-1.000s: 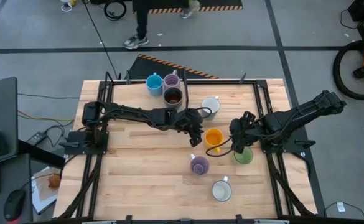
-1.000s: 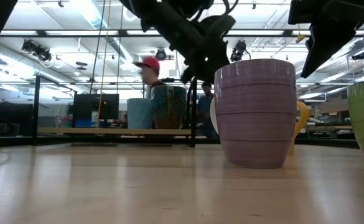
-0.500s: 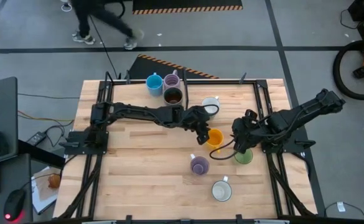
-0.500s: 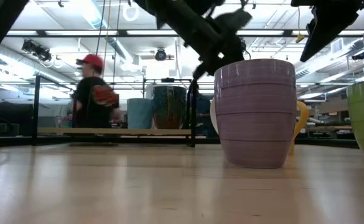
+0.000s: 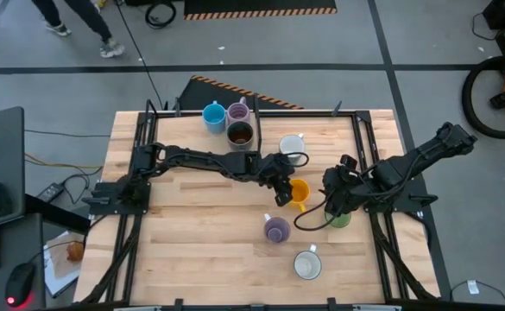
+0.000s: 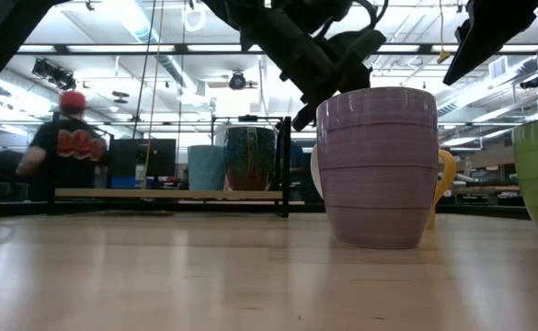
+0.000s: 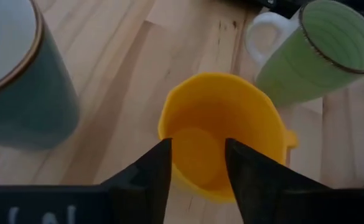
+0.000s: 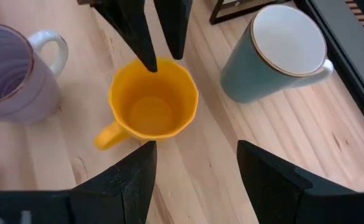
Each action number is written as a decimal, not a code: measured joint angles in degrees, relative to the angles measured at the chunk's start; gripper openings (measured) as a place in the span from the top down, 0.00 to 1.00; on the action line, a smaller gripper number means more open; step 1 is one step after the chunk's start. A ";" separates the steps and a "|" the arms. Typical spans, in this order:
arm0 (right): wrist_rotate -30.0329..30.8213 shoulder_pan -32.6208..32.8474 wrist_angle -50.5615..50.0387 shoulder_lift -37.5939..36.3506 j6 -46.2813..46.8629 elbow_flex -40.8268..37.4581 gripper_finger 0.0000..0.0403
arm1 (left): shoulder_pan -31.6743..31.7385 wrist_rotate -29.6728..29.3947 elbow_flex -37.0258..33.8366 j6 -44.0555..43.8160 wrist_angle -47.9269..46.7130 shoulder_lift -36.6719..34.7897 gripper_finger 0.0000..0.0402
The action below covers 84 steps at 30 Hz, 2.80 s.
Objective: Place coffee mugs
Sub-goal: Put the yellow mug on the shelf
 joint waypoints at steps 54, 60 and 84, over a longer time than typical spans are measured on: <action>0.28 0.43 1.68 0.02 -0.31 -0.07 0.43 | 1.12 -0.83 -0.13 7.14 -14.51 -7.06 0.92; 0.30 0.43 3.34 0.02 -1.40 -0.08 0.43 | 1.04 -0.28 -0.09 7.60 -28.16 -12.33 0.92; 1.99 -0.11 8.40 0.00 -7.99 -0.07 0.43 | -0.22 -10.62 -26.15 0.18 -37.02 -34.93 0.92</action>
